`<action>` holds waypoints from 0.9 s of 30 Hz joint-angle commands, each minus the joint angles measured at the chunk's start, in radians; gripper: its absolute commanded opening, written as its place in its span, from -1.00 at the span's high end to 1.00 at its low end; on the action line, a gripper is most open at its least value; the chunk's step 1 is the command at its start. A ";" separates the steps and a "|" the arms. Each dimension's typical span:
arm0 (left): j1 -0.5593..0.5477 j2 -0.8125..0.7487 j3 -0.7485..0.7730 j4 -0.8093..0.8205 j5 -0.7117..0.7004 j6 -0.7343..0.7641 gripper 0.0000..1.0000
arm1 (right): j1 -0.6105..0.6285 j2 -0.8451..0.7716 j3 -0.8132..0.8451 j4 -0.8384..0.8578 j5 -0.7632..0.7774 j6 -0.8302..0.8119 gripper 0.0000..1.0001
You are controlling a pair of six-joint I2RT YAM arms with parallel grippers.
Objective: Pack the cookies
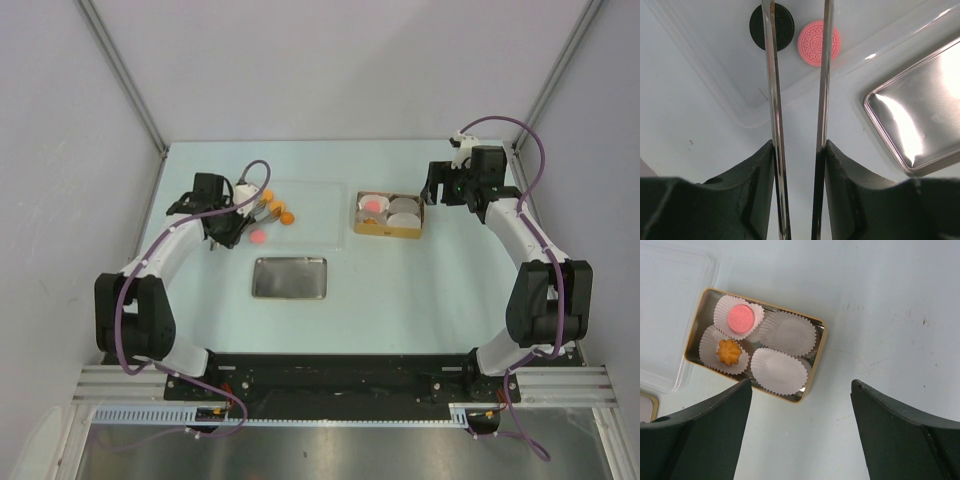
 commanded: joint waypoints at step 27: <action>0.007 0.100 0.080 0.028 0.029 0.026 0.19 | -0.002 0.007 0.004 0.009 -0.008 -0.008 -0.69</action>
